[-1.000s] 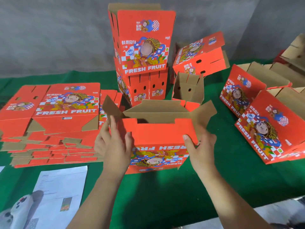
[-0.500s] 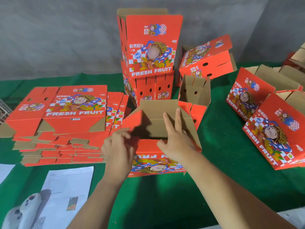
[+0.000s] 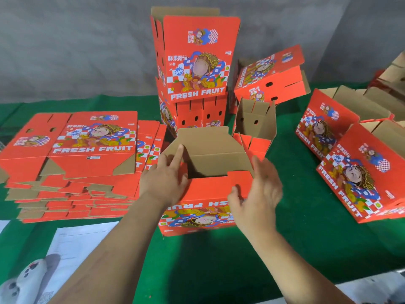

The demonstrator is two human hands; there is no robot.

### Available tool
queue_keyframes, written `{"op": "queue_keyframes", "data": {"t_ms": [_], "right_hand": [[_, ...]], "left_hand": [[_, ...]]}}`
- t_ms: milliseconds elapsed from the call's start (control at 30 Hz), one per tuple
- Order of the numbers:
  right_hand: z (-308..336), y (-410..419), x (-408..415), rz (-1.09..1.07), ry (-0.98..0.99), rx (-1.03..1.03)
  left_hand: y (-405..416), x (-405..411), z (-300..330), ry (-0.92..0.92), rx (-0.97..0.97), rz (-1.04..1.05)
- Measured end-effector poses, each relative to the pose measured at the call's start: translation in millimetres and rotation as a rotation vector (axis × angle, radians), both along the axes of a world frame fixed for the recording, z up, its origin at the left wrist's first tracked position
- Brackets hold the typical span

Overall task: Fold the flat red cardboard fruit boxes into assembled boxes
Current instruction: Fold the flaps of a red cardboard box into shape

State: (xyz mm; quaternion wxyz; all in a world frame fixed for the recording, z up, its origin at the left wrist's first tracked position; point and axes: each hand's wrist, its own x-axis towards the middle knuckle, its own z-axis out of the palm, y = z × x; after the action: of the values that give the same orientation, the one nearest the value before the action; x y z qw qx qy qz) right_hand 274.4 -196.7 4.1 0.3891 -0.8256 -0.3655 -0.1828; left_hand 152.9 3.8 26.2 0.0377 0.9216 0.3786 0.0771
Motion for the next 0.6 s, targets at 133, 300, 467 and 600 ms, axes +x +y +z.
{"op": "queue_keyframes", "data": {"t_ms": [133,300,467,600], "right_hand": [[-9,-9,14,0.087,0.144,-0.238],[-8,-14,32,0.102,-0.048,-0.186],[25,11,62,0.083,0.284,-0.105],[23,34,67,0.094,0.633,-0.255]], "left_hand": [[1,7,-3,-0.029,0.027,0.045],[-3,4,-10,-0.225,0.043,0.044],[-3,-5,-10,-0.66,-0.23,0.152],[-1,-13,-3,-0.888,-0.551,0.157]]}}
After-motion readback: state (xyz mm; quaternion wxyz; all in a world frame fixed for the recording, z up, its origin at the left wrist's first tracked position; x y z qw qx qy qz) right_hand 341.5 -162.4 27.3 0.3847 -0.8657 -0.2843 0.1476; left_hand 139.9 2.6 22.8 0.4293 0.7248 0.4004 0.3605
